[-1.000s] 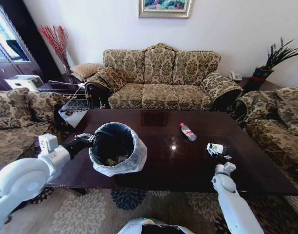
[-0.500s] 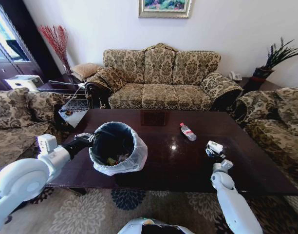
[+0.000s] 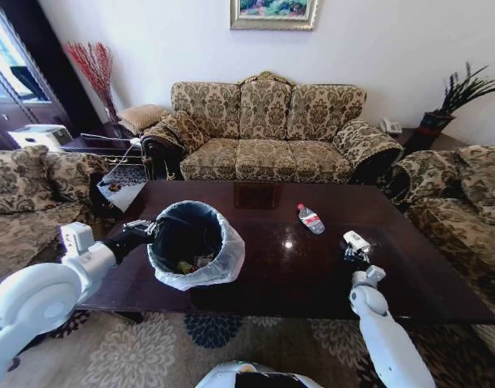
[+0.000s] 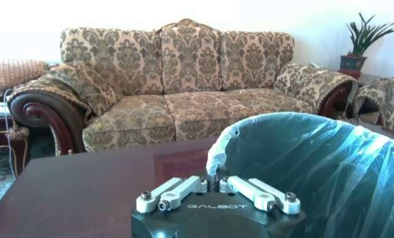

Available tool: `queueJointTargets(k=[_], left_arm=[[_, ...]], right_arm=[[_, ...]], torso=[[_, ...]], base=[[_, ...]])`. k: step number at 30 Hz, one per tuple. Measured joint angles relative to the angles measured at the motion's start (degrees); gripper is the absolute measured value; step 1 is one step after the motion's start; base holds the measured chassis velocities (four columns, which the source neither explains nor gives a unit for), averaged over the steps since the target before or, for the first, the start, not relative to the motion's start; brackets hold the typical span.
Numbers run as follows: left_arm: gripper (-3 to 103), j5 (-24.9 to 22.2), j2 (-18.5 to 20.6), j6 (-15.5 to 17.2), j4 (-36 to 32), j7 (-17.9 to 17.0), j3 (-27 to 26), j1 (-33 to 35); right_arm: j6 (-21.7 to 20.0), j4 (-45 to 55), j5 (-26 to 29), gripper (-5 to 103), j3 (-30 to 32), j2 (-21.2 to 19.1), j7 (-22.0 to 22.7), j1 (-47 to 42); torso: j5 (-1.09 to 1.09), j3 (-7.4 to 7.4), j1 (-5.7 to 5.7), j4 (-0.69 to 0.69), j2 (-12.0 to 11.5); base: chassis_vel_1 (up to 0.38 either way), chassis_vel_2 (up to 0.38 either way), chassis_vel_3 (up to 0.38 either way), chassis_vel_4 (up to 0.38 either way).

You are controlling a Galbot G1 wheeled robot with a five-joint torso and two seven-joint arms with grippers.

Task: Move to the front of the table and place the trash on the table into the trash bin.

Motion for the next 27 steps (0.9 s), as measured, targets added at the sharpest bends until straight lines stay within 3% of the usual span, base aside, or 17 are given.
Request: queueJointTargets(k=[3, 13, 17, 19, 21, 24, 26, 27], left_arm=[[4, 0.0, 0.1, -0.1, 0.0, 0.0, -0.1, 0.0], [4, -0.4, 1.0, -0.1, -0.2, -0.2, -0.7, 0.2], [4, -0.4, 1.1, 0.0, -0.2, -0.3, -0.9, 0.4], [4, -0.4, 1.5, 0.3, -0.2, -0.5, -1.2, 1.0], [4, -0.4, 1.8, 0.5, -0.2, -0.7, -1.3, 1.4], [4, -0.5, 3.1, 2.2, -0.1, -1.6, -1.8, 2.3], [4, -0.5, 3.5, 2.5, 0.0, -1.7, -1.9, 2.4], [4, -0.6, 4.1, 2.9, 0.4, -1.9, -1.9, 2.3]], right_arm=[[0.1, 0.4, 0.1, 2, 0.0, 0.0, 0.1, -0.1], [1.0, 6.7, -0.1, 0, 0.9, 0.1, -0.6, -2.6], [3.8, 13.6, 0.4, 0, 1.3, 0.2, -4.1, -5.5], [4.8, 23.9, 2.1, 0, 1.2, -0.2, -9.6, -9.4], [4.0, 29.4, 3.5, 0, 0.5, -0.8, -10.7, -11.1], [-2.1, 46.7, 9.1, 0, -4.1, -4.5, -10.2, -14.5], [-4.1, 50.7, 10.6, 0, -5.2, -5.9, -9.7, -14.8], [-8.1, 57.0, 14.0, 0, -6.7, -8.6, -8.6, -14.7]], torso=[[0.0, 0.0, 0.0, 0.0, 0.0], [0.01, 0.0, 0.0, 0.0, 0.0], [0.0, 0.0, 0.0, 0.0, 0.0], [0.01, 0.0, 0.0, -0.01, 0.0], [-0.01, 0.0, 0.0, -0.02, 0.0], [-0.01, -0.01, -0.01, 0.01, 0.0], [-0.01, 0.0, -0.01, 0.02, 0.0], [-0.02, 0.0, -0.01, 0.01, 0.0]], base=[[0.0, 0.0, 0.0, 0.0], [0.0, 0.0, 0.0, 0.0], [0.0, 0.0, 0.0, 0.0], [0.0, 0.0, 0.0, 0.0], [0.0, 0.0, 0.0, 0.0], [0.0, 0.0, 0.0, 0.0], [0.0, 0.0, 0.0, 0.0], [0.0, 0.0, 0.0, 0.0]])
